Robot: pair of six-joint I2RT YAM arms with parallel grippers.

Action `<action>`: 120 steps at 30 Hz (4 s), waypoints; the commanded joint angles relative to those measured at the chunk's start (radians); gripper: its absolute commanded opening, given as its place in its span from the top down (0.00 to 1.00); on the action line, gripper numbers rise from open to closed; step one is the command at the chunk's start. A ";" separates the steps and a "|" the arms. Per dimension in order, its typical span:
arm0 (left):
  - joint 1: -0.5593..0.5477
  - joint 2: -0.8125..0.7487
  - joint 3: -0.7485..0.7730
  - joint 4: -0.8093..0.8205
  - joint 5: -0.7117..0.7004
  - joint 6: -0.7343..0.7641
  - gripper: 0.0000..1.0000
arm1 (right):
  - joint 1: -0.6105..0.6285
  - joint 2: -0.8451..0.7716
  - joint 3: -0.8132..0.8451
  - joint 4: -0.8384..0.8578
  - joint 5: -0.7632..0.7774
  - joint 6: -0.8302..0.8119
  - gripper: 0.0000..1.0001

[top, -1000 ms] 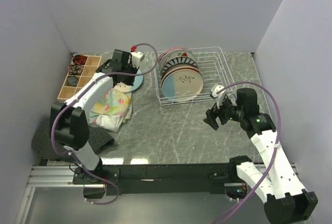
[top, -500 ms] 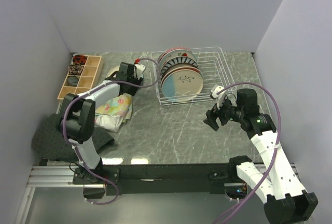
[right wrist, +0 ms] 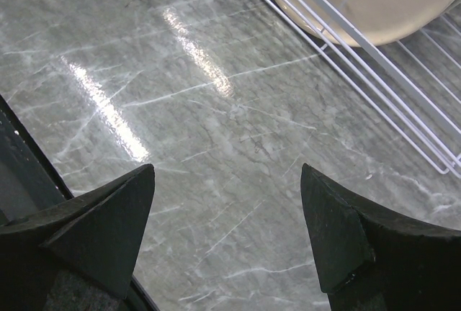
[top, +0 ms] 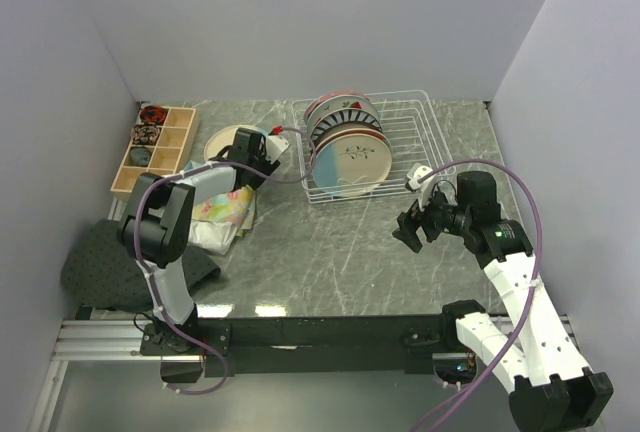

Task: Load the plates into the dish rack
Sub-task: Grab a plate with the left arm

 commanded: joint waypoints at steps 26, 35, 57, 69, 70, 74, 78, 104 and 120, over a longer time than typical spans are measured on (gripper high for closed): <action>-0.048 0.082 -0.048 0.202 -0.139 0.134 0.82 | -0.007 -0.001 0.008 0.013 -0.007 -0.011 0.12; -0.047 -0.087 -0.051 0.203 -0.171 0.149 0.91 | -0.005 -0.004 0.010 0.010 -0.013 -0.012 0.12; -0.105 -0.417 -0.107 -0.104 -0.035 0.012 0.99 | -0.007 -0.020 0.011 0.004 -0.023 -0.018 0.12; -0.235 -0.533 -0.176 -0.160 -0.164 0.104 0.99 | -0.004 -0.024 0.013 -0.002 -0.029 -0.023 0.12; -0.235 -0.544 -0.181 -0.160 -0.158 0.104 0.99 | -0.005 -0.023 0.013 -0.002 -0.029 -0.023 0.12; -0.240 -0.624 -0.187 -0.196 -0.104 0.098 0.99 | -0.005 -0.023 0.011 -0.001 -0.027 -0.021 0.12; -0.264 -0.691 -0.238 -0.211 -0.038 0.129 0.99 | -0.005 -0.021 0.013 -0.001 -0.027 -0.023 0.12; -0.760 -0.684 -0.426 -0.269 -0.115 -0.087 0.98 | -0.002 0.040 0.018 -0.027 -0.042 -0.040 0.12; -0.797 -0.736 -0.475 -0.200 -0.092 -0.135 0.98 | 0.272 0.143 -0.163 0.122 0.031 -0.411 0.00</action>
